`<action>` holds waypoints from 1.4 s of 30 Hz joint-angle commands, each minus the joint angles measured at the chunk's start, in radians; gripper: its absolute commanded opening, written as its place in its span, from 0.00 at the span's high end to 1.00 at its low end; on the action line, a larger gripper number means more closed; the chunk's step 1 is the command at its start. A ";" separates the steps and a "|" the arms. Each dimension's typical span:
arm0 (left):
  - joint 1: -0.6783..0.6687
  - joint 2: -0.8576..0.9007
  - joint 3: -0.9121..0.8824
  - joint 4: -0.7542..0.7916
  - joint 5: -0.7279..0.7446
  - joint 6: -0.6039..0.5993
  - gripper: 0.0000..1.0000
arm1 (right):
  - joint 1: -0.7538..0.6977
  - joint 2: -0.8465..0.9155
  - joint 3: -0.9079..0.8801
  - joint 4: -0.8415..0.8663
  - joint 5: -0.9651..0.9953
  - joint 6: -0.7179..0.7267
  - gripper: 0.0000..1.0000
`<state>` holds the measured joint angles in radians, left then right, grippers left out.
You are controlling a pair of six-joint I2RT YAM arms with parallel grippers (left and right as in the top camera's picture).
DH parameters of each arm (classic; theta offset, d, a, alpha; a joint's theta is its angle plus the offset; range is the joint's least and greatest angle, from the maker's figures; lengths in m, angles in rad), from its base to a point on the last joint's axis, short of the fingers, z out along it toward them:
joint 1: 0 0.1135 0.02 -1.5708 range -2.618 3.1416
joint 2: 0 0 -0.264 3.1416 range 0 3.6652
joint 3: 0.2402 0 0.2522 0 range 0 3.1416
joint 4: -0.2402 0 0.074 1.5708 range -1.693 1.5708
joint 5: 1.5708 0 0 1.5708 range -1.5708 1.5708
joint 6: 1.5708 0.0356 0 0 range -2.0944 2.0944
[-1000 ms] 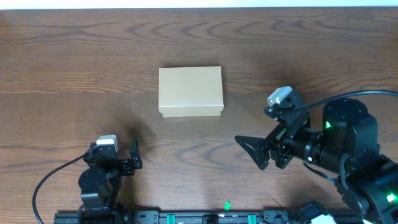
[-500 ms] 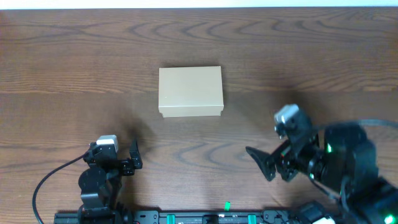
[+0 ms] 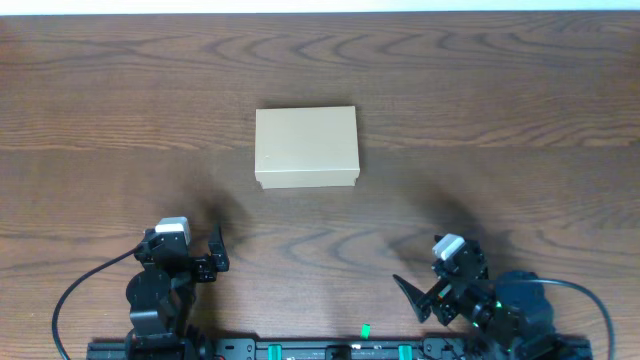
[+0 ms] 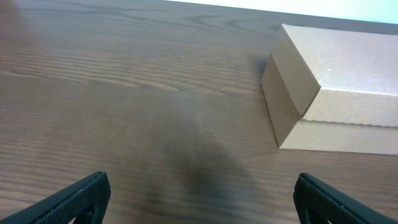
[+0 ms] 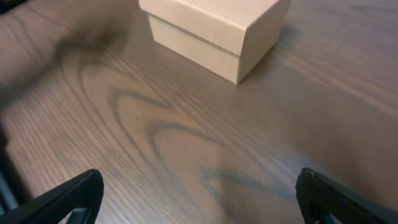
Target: Pack container
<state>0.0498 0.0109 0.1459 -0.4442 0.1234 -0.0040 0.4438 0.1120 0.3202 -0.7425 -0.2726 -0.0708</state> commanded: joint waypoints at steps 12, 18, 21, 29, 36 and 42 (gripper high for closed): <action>0.000 -0.006 -0.019 0.001 0.000 -0.008 0.05 | 0.009 -0.107 -0.151 0.010 0.004 -0.013 0.01; 0.000 -0.006 -0.019 0.001 0.000 -0.008 0.05 | 0.009 -0.107 -0.151 0.009 0.004 -0.013 0.01; 0.000 -0.006 -0.019 0.001 0.000 -0.008 0.05 | 0.009 -0.107 -0.151 0.009 0.004 -0.013 0.01; 0.000 -0.006 -0.019 0.001 0.000 -0.008 0.05 | 0.009 -0.107 -0.151 0.009 0.004 -0.013 0.01; 0.000 -0.006 -0.019 0.001 0.000 -0.008 0.05 | 0.009 -0.107 -0.151 0.009 0.004 -0.013 0.01; 0.000 -0.006 -0.019 0.001 0.000 -0.008 0.05 | 0.009 -0.107 -0.151 0.009 0.004 -0.013 0.01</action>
<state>0.0498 0.0109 0.1459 -0.4438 0.1238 -0.0040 0.4438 0.0162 0.1852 -0.7322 -0.2726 -0.0708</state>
